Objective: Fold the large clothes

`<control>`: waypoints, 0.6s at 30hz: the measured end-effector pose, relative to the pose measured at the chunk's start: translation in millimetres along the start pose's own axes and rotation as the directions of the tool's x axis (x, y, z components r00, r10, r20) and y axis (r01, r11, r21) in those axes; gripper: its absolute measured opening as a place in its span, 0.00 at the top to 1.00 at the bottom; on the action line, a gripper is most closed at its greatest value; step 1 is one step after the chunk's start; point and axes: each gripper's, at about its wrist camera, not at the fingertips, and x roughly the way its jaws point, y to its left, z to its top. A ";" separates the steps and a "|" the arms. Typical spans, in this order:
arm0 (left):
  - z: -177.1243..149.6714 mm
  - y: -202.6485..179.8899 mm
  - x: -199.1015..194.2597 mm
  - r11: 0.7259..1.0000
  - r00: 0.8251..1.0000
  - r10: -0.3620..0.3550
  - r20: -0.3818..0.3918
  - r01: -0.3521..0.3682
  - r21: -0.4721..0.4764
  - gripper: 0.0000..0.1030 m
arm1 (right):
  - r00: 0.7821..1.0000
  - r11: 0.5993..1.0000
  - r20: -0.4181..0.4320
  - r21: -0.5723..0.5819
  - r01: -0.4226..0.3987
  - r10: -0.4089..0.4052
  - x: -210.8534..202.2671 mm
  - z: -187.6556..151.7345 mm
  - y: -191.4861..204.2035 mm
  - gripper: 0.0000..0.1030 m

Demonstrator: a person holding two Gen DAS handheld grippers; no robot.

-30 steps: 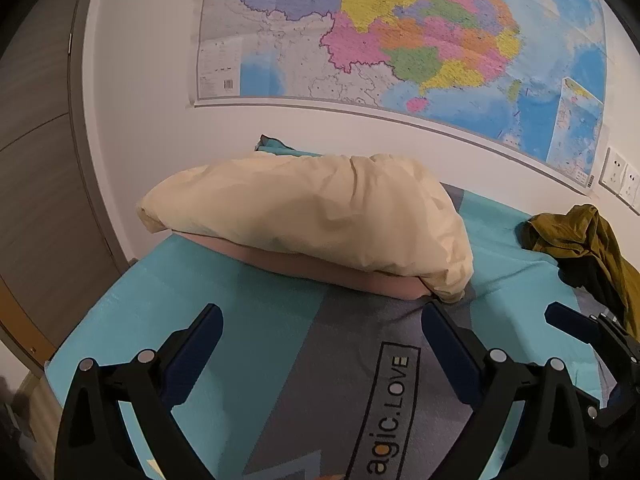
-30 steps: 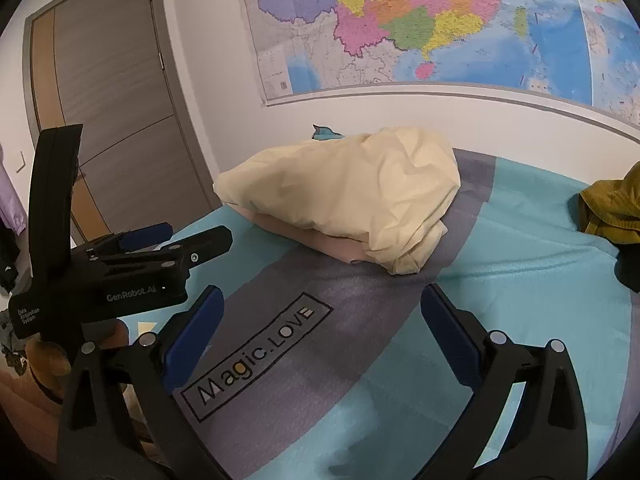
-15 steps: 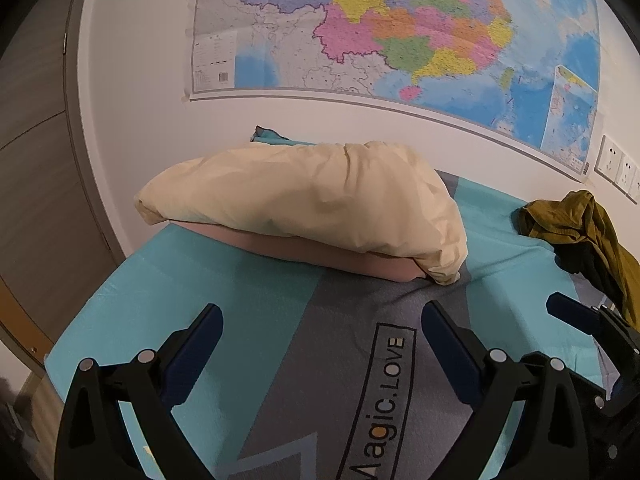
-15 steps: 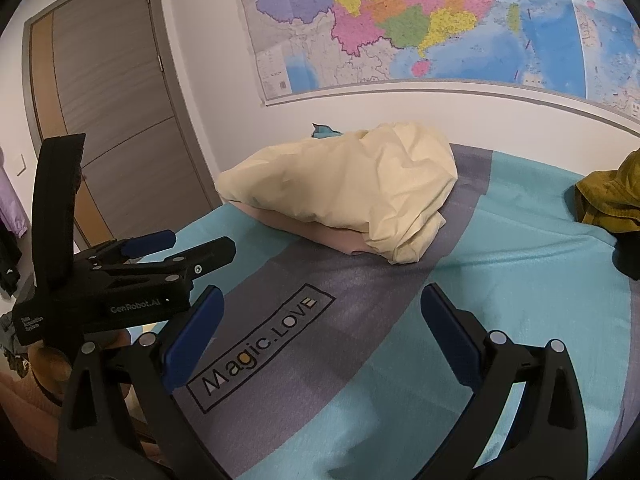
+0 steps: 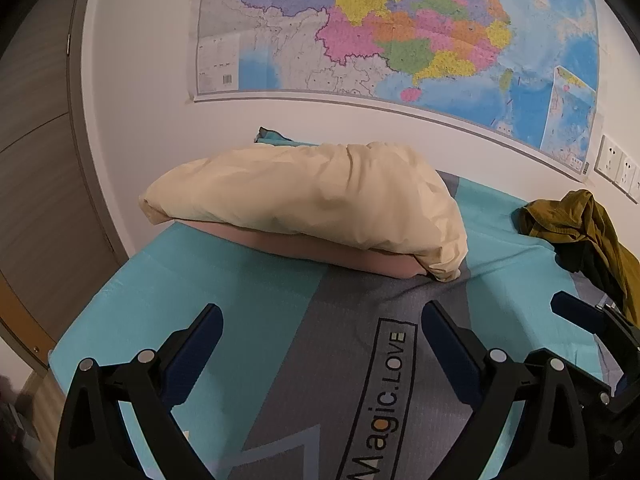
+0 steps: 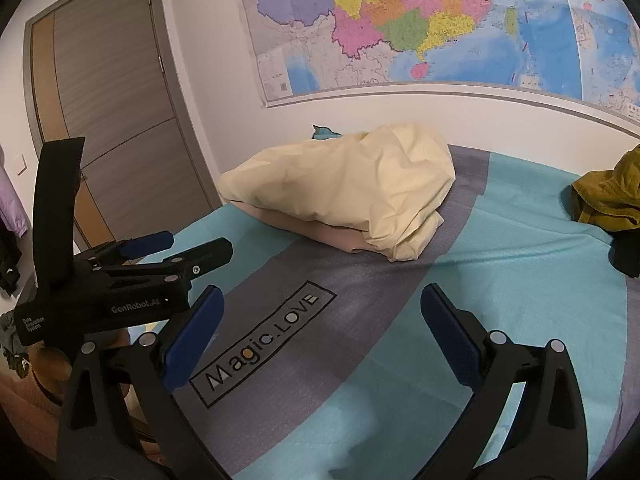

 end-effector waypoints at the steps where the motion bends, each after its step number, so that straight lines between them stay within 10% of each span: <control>1: -0.3 -0.5 -0.4 1.000 1.000 0.000 0.000 0.000 0.000 0.07 | 1.000 1.000 0.000 -0.001 -0.001 0.001 -0.1 0.1 0.2 0.06; 18: -3.0 -2.0 -3.2 1.000 1.000 0.002 0.004 -0.002 0.008 0.07 | 1.000 1.000 0.005 0.002 -0.006 0.006 -1.7 -0.6 2.0 0.06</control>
